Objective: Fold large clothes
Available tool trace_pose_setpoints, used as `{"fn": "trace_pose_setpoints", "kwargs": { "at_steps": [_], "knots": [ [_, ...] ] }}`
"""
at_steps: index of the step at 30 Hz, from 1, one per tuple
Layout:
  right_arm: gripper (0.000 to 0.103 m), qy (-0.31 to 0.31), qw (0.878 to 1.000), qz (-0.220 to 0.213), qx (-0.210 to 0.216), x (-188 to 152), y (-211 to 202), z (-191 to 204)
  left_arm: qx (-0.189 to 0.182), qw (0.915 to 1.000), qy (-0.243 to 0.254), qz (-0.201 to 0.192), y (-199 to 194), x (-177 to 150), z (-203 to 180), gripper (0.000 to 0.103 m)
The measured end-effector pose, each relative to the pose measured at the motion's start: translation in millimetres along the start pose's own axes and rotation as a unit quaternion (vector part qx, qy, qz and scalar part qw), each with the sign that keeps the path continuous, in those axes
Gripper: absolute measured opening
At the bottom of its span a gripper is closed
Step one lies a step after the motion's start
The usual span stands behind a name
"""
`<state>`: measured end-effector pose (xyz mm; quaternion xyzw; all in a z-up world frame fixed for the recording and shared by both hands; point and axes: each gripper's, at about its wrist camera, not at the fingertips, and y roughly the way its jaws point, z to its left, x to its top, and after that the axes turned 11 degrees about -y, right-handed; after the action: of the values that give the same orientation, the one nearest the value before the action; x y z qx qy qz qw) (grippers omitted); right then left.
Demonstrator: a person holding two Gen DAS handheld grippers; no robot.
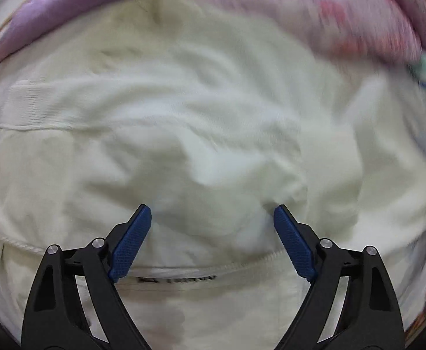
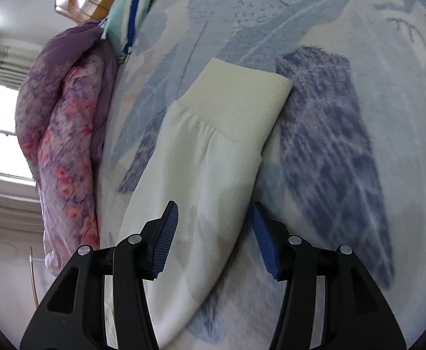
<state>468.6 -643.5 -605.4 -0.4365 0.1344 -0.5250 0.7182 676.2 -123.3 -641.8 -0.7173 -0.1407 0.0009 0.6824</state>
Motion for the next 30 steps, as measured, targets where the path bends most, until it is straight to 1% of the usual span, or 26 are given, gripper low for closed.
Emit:
{"fn": "trace_pose_setpoints", "kwargs": {
  "at_steps": [1,2,3,4,5,6,9,11,12,14,15,16,17,19,20,22,23,25,26,27,28,30],
  "knots": [
    [0.049,0.005,1.0,0.003,-0.003,3,7,-2,0.01,0.9997,0.015,0.015,11,-3,-4,0.085],
    [0.049,0.008,1.0,0.005,-0.007,4,11,-2,0.012,0.9996,0.019,0.017,16,-4,-5,0.085],
    [0.037,0.01,1.0,0.0,-0.01,7,13,-1,0.011,0.9996,0.02,0.015,20,-4,-5,0.086],
    [0.013,0.007,1.0,-0.001,-0.019,8,14,0,0.006,0.9997,0.02,0.015,21,-3,-4,0.086],
    [0.01,-0.004,0.999,0.007,-0.043,11,15,4,0.001,0.9997,0.019,0.014,19,-1,-4,0.086],
    [0.004,-0.019,0.999,0.006,-0.046,12,13,9,-0.011,0.9997,0.017,0.014,16,1,-2,0.087],
    [0.004,-0.084,0.995,-0.033,-0.048,11,-10,38,-0.059,0.9982,-0.005,0.01,1,3,12,0.087],
    [0.004,-0.133,0.988,-0.05,-0.061,8,-24,64,-0.091,0.9955,-0.026,-0.008,-22,3,29,0.088],
    [0.004,-0.159,0.983,-0.06,-0.065,5,-34,80,-0.096,0.9947,-0.033,-0.015,-33,3,39,0.088],
    [0.004,-0.207,0.973,-0.083,-0.06,-5,-53,115,-0.104,0.9932,-0.041,-0.033,-52,0,58,0.088],
    [0.004,-0.23,0.967,-0.091,-0.056,-12,-61,133,-0.098,0.9933,-0.044,-0.043,-60,-1,70,0.088],
    [0.004,-0.26,0.959,-0.1,-0.046,-22,-71,157,-0.08,0.9944,-0.046,-0.051,-72,0,87,0.088],
    [0.004,-0.283,0.952,-0.107,-0.036,-31,-78,177,-0.07,0.9949,-0.047,-0.056,-78,-3,100,0.088],
    [0.004,-0.344,0.931,-0.119,-0.008,-63,-92,230,-0.046,0.9953,-0.051,-0.069,-91,-8,136,0.088],
    [0.004,-0.365,0.923,-0.121,0.006,-77,-96,251,-0.04,0.9952,-0.051,-0.074,-96,-7,148,0.088],
    [0.004,-0.419,0.899,-0.12,0.036,-123,-102,306,-0.033,0.994,-0.064,-0.082,-104,-3,181,0.088],
    [0.004,-0.438,0.89,-0.118,0.044,-142,-102,325,-0.033,0.9934,-0.072,-0.083,-107,-1,196,0.088],
    [0.004,-0.484,0.866,-0.104,0.072,-199,-92,377,-0.033,0.9912,-0.096,-0.085,-115,0,237,0.088],
    [0.004,-0.5,0.857,-0.097,0.081,-221,-87,393,-0.031,0.9905,-0.102,-0.086,-119,1,253,0.088],
    [0.004,-0.52,0.845,-0.088,0.09,-253,-79,413,-0.03,0.99,-0.107,-0.087,-122,1,267,0.088],
    [0.004,-0.534,0.836,-0.071,0.1,-285,-68,429,-0.027,0.9891,-0.114,-0.089,-125,1,284,0.088],
    [0.004,-0.546,0.829,-0.039,0.114,-338,-44,452,-0.022,0.988,-0.122,-0.093,-129,-2,310,0.088]
  ]
}}
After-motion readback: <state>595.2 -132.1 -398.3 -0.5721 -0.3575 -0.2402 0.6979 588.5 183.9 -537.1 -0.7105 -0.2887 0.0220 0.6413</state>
